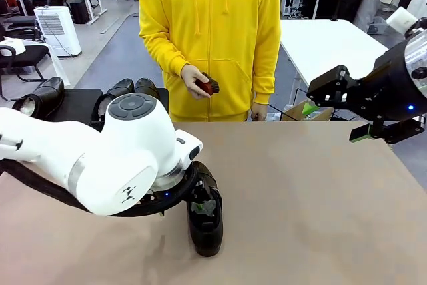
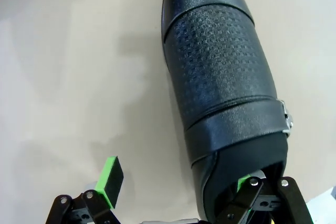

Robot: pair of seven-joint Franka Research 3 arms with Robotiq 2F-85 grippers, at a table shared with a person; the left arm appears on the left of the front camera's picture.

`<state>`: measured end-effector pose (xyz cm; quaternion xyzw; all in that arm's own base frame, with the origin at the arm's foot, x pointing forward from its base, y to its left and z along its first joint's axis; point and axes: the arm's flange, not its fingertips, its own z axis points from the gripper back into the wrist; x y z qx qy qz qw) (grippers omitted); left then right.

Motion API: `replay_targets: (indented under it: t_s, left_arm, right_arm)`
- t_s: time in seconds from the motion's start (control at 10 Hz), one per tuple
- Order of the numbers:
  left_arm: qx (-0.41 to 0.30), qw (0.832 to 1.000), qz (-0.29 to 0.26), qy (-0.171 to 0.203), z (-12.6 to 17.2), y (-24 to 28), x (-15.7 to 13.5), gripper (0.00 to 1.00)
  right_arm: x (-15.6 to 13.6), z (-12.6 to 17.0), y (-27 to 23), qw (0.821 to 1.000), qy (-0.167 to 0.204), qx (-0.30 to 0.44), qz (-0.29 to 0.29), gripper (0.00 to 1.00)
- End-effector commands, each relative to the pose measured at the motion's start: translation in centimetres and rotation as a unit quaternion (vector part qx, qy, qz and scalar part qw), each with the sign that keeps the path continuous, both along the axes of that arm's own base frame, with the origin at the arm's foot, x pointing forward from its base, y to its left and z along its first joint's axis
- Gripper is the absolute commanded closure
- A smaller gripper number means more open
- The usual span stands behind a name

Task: Organize the shoes by placing them on the stand.
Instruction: Place the Shoe from the middle of the table onto the Shoes Stand.

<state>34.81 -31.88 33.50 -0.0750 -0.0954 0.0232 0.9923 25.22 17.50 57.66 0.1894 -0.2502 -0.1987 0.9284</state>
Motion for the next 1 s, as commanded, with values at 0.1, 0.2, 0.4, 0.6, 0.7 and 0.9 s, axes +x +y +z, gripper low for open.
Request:
replay_targets:
  t_s: [0.1, 0.2, 0.4, 0.6, 0.7, 0.9]
  left_arm:
    - [0.012, 1.0, 0.008, 0.011, -0.54, -1.38, 0.97, 0.11]
    - [0.019, 1.0, 0.009, 0.015, -0.56, -1.43, 0.92, 0.29]
    - [0.021, 1.0, 0.01, 0.022, -0.5, -1.46, 0.8, 0.66]
    - [0.023, 0.999, 0.013, 0.025, -0.52, -1.48, 0.69, 1.0]
    - [0.023, 0.999, 0.013, 0.026, -0.52, -1.49, 0.68, 1.0]
    - [0.022, 0.999, 0.01, 0.044, -0.67, -1.5, 0.75, 1.0]
  right_arm:
    - [0.04, 0.22, -0.22, 1.0, 0.004, 0.009, 0.013, 0.0]
    - [0.04, 0.22, -0.22, 1.0, 0.004, 0.009, 0.013, 0.0]
    - [0.04, 0.22, -0.22, 1.0, 0.004, 0.009, 0.013, 0.0]
    - [0.04, 0.22, -0.22, 1.0, 0.004, 0.009, 0.013, 0.0]
    - [0.04, 0.22, -0.22, 1.0, 0.004, 0.009, 0.013, 0.0]
    - [0.04, 0.22, -0.22, 1.0, 0.004, 0.009, 0.013, 0.0]
